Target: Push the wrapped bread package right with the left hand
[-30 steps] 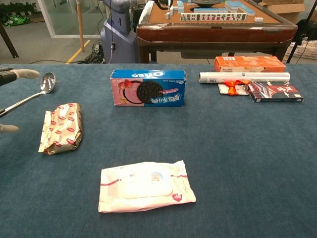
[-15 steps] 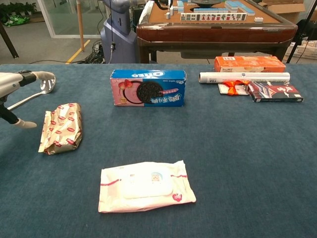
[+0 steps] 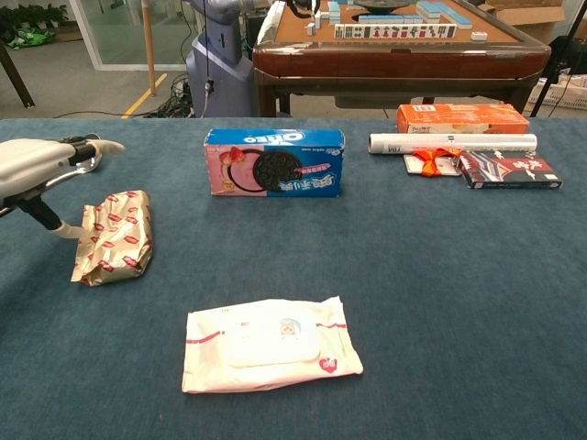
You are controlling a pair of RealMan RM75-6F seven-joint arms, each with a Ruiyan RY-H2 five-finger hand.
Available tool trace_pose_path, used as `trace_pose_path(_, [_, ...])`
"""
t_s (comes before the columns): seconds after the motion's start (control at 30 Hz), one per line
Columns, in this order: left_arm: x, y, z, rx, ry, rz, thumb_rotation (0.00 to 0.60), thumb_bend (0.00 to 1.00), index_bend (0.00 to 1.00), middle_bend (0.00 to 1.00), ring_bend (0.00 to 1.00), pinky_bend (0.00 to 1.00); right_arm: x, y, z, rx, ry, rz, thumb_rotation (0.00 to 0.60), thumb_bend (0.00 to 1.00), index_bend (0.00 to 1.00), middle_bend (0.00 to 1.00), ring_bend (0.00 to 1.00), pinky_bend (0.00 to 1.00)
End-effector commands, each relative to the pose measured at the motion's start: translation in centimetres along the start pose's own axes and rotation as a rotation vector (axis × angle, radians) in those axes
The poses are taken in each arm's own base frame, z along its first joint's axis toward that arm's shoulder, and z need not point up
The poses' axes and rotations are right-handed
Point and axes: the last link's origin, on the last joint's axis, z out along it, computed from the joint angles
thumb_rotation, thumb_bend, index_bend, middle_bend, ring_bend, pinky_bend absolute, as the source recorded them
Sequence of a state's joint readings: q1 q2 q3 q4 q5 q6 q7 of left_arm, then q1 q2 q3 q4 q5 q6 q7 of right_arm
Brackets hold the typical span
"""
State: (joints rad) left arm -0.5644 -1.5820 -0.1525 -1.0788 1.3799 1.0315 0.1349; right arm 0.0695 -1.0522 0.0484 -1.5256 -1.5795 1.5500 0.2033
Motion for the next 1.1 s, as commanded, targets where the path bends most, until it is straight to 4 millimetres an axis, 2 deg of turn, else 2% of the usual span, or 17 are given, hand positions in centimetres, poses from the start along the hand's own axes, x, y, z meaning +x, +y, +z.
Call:
trace_pose_path(0.03, [-0.1, 0.0, 0.2, 0.003, -0.002, 0.012, 0.600, 0.00, 0.00, 0.00, 0.00, 0.08, 0.0, 0.1, 0.0, -0.002, 0.000, 0.001, 0.600, 0.07, 0.40, 0.31, 0.27, 0.62])
trace_pose_path(0.63, [-0.3, -1.3, 0.7, 0.040, -0.027, 0.086, 0.600, 0.00, 0.00, 0.00, 0.00, 0.08, 0.1, 0.1, 0.0, -0.002, -0.006, 0.005, 0.600, 0.07, 0.40, 0.31, 0.27, 0.62])
trace_pose_path(0.83, [-0.3, -0.8, 1.5, 0.037, -0.036, 0.095, 0.600, 0.00, 0.00, 0.00, 0.00, 0.08, 0.1, 0.2, 0.0, -0.005, -0.005, 0.006, 0.600, 0.07, 0.40, 0.31, 0.27, 0.62])
trace_pose_path(1.1, [-0.3, 1.0, 2.0, 0.004, -0.031, 0.100, 0.600, 0.00, 0.00, 0.00, 0.00, 0.08, 0.2, 0.3, 0.0, -0.008, -0.003, 0.009, 0.600, 0.07, 0.40, 0.31, 0.27, 0.62])
